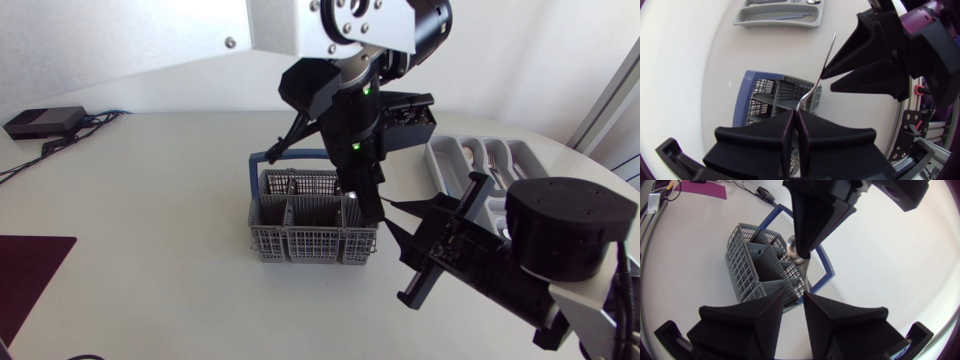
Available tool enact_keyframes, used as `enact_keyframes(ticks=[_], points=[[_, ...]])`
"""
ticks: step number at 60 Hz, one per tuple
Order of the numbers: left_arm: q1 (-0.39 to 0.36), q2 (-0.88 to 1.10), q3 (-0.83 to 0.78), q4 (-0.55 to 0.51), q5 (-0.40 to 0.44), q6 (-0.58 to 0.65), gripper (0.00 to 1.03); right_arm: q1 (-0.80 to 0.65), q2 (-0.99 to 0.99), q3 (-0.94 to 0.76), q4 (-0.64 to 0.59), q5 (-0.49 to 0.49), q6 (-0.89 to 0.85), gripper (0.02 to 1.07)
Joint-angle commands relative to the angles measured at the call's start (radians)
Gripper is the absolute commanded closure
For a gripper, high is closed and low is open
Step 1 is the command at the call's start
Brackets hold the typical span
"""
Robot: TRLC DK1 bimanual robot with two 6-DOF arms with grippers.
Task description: Sort the cutlery from the basket into the organizer compartments.
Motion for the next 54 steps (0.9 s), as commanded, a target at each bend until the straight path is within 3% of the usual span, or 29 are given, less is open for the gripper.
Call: enact_keyframes(ticks=[1,15,54], points=[[0.002,0.031,0.039,-0.034,0.023,-0.030,1.00,0.007,0.035,-0.031,0.043,0.026,-0.043,0.75],[0.002,0.057,0.059,-0.101,0.032,-0.023,1.00,0.015,0.038,-0.025,0.079,0.052,-0.092,0.75],[-0.012,0.057,0.036,-0.135,0.030,-0.003,1.00,0.067,0.003,-0.031,0.057,0.092,-0.132,0.75]])
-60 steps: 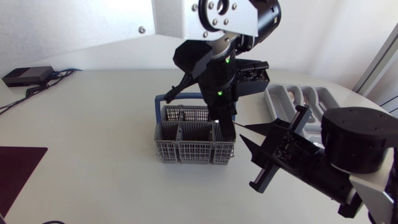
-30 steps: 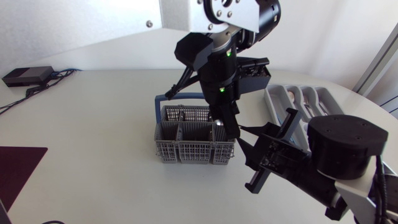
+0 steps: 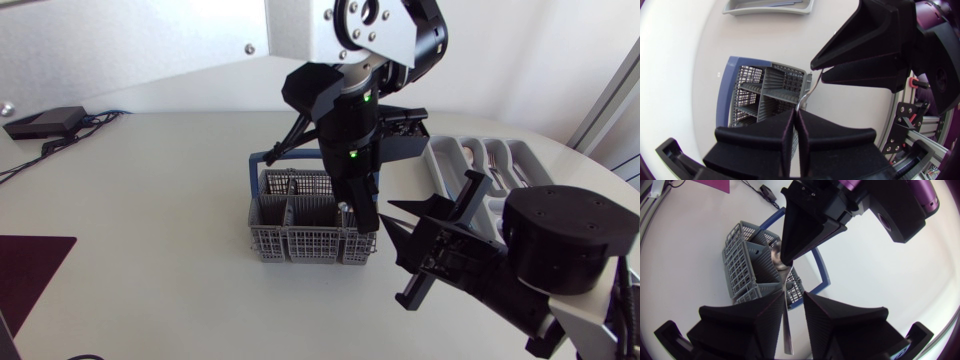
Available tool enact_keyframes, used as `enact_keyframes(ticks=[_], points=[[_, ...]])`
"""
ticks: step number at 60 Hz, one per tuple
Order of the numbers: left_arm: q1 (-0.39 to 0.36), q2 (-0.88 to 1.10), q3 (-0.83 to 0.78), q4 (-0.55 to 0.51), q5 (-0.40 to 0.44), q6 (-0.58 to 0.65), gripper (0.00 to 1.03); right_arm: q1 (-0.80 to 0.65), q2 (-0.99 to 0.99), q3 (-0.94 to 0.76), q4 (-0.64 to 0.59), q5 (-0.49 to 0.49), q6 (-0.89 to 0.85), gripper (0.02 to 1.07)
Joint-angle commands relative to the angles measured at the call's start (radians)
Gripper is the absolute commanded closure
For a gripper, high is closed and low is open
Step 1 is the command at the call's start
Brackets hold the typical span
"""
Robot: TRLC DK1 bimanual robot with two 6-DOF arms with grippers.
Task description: Sort the cutlery from the basket into the organizer compartments.
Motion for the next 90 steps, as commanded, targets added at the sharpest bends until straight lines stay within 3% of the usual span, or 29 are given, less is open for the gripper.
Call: enact_keyframes(ticks=[1,19,30,53,90], points=[[-0.015,0.020,0.004,-0.026,0.011,0.014,1.00,0.005,0.006,-0.020,0.011,0.012,-0.025,0.75],[-0.013,0.031,0.032,-0.040,0.011,0.022,1.00,0.024,0.014,-0.027,0.008,0.011,-0.024,0.74],[-0.010,0.033,0.036,-0.044,0.011,0.028,1.00,0.044,0.005,-0.038,-0.003,0.011,-0.009,0.62],[-0.024,0.037,0.045,-0.057,0.012,0.026,1.00,0.058,0.031,-0.041,0.018,0.031,-0.016,0.62],[-0.026,0.057,0.076,-0.077,0.015,0.020,1.00,0.093,0.072,-0.049,0.072,0.083,-0.029,0.84]])
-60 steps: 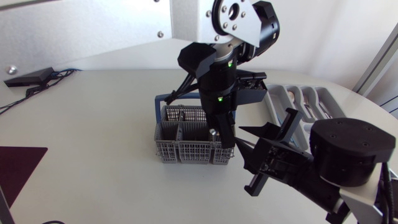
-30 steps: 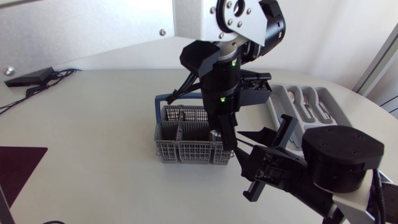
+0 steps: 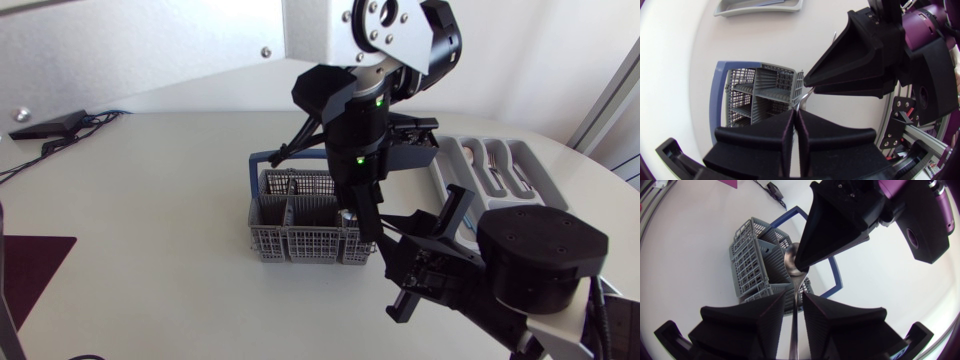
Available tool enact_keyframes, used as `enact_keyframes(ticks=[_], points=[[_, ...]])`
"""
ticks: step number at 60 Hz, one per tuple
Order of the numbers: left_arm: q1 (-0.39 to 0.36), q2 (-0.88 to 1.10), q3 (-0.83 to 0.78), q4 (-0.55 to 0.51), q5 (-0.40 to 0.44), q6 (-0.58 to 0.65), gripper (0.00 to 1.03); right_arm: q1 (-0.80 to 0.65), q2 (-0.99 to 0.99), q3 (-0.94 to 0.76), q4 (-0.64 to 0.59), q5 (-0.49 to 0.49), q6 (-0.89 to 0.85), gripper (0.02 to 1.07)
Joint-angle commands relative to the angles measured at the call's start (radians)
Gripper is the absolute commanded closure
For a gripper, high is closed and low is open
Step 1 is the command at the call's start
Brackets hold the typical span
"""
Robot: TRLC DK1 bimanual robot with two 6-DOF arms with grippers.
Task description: Sort the cutlery from the basket into the organizer compartments.
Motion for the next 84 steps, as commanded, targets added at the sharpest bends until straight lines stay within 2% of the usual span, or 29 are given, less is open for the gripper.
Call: enact_keyframes(ticks=[1,19,37,44,51,54,61,63,64,67,77,84], points=[[-0.002,0.030,0.035,-0.018,0.014,0.002,1.00,0.010,0.015,-0.021,0.017,0.012,-0.013,0.85],[0.001,0.030,0.037,-0.027,0.037,0.000,1.00,0.013,0.031,-0.021,0.029,0.026,-0.021,1.01],[0.014,0.030,0.060,-0.033,0.045,-0.003,0.99,0.013,0.024,-0.024,0.011,0.028,-0.024,1.01],[0.026,0.030,0.081,-0.030,0.045,-0.020,0.82,0.015,0.017,-0.024,-0.005,0.028,-0.021,1.01],[0.046,0.026,0.106,-0.016,0.045,-0.037,0.60,0.016,0.015,-0.028,-0.017,0.028,-0.015,1.01],[0.055,0.017,0.116,-0.001,0.045,-0.044,0.49,0.018,0.011,-0.031,-0.026,0.026,-0.012,1.01],[0.081,-0.014,0.127,0.054,0.040,-0.060,0.31,0.013,-0.008,-0.034,-0.051,0.024,-0.006,1.01],[0.093,-0.025,0.129,0.074,0.039,-0.069,0.25,0.005,-0.020,-0.036,-0.063,0.018,-0.004,1.01],[0.106,-0.034,0.132,0.091,0.039,-0.078,0.17,0.002,-0.026,-0.037,-0.071,0.017,-0.004,1.01],[0.126,-0.049,0.130,0.112,0.037,-0.089,0.04,-0.011,-0.043,-0.037,-0.094,0.006,0.002,1.01],[0.187,-0.095,0.140,0.168,0.026,-0.127,0.04,-0.137,-0.097,-0.050,-0.157,-0.095,0.010,1.01],[0.239,-0.134,0.158,0.220,0.016,-0.153,0.04,-0.297,-0.132,-0.042,-0.232,-0.252,0.004,1.01]])
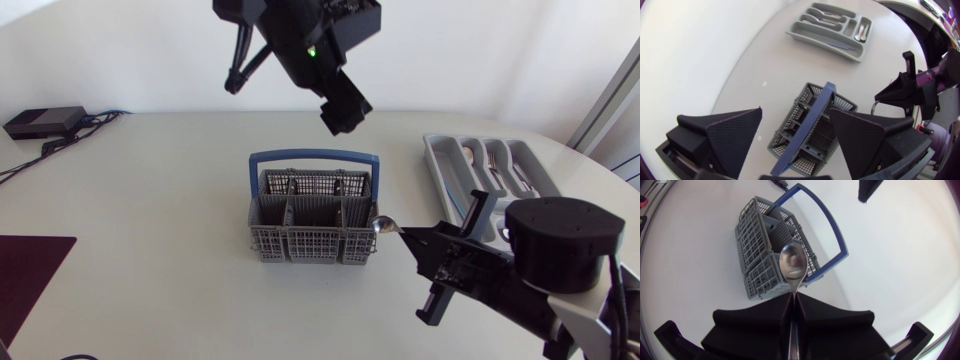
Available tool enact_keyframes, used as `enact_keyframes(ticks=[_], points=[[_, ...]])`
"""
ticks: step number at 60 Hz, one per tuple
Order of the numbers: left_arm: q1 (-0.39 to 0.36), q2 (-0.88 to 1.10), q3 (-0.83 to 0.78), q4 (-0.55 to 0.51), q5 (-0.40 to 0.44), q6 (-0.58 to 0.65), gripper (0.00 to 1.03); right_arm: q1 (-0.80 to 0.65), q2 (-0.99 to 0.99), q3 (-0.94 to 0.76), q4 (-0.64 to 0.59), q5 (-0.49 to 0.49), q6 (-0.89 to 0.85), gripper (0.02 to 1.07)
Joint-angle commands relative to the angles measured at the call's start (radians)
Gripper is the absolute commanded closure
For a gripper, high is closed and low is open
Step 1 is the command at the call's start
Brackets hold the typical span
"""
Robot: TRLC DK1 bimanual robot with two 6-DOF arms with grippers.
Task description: Sort the cutlery from the basket into the organizer compartments.
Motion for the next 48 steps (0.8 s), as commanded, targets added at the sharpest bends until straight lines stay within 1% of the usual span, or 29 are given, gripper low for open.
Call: enact_keyframes(ticks=[1,7,9,13,17,21,25,31,32,33,34,35,42,48], points=[[0.031,-0.049,0.043,0.022,-0.007,-0.041,0.04,-0.106,-0.024,-0.017,-0.050,-0.085,0.001,1.01],[0.054,-0.072,0.043,0.036,-0.030,-0.049,0.04,-0.289,-0.032,0.011,-0.125,-0.270,-0.051,1.01],[0.060,-0.080,0.037,0.040,-0.050,-0.049,0.04,-0.345,-0.028,0.020,-0.146,-0.323,-0.077,1.01],[0.073,-0.092,0.025,0.051,-0.053,-0.050,0.04,-0.424,-0.012,0.028,-0.168,-0.382,-0.131,1.01],[0.089,-0.115,-0.009,0.083,-0.070,-0.050,0.04,-0.485,0.014,0.031,-0.175,-0.418,-0.183,1.01],[0.104,-0.138,-0.047,0.117,-0.071,-0.049,0.04,-0.591,0.049,0.044,-0.197,-0.500,-0.254,1.01],[0.123,-0.160,-0.090,0.151,-0.079,-0.049,0.04,-0.697,0.106,0.077,-0.226,-0.575,-0.324,1.01],[0.149,-0.204,-0.168,0.211,-0.091,-0.049,0.04,-0.875,0.227,0.137,-0.269,-0.702,-0.475,1.01],[0.150,-0.206,-0.171,0.214,-0.091,-0.049,0.04,-0.884,0.235,0.141,-0.274,-0.711,-0.482,1.01],[0.156,-0.225,-0.199,0.244,-0.093,-0.049,0.04,-0.925,0.272,0.167,-0.303,-0.744,-0.519,1.01],[0.158,-0.229,-0.207,0.252,-0.093,-0.049,0.04,-0.957,0.302,0.192,-0.332,-0.768,-0.553,1.01],[0.172,-0.261,-0.251,0.300,-0.099,-0.049,0.04,-0.999,0.345,0.224,-0.376,-0.796,-0.614,1.01],[0.210,-0.330,-0.358,0.395,-0.103,-0.058,0.04,-1.117,0.485,0.334,-0.491,-0.845,-0.794,1.01],[0.235,-0.365,-0.432,0.439,-0.103,-0.067,0.04,-1.175,0.595,0.411,-0.545,-0.846,-0.897,1.01]])
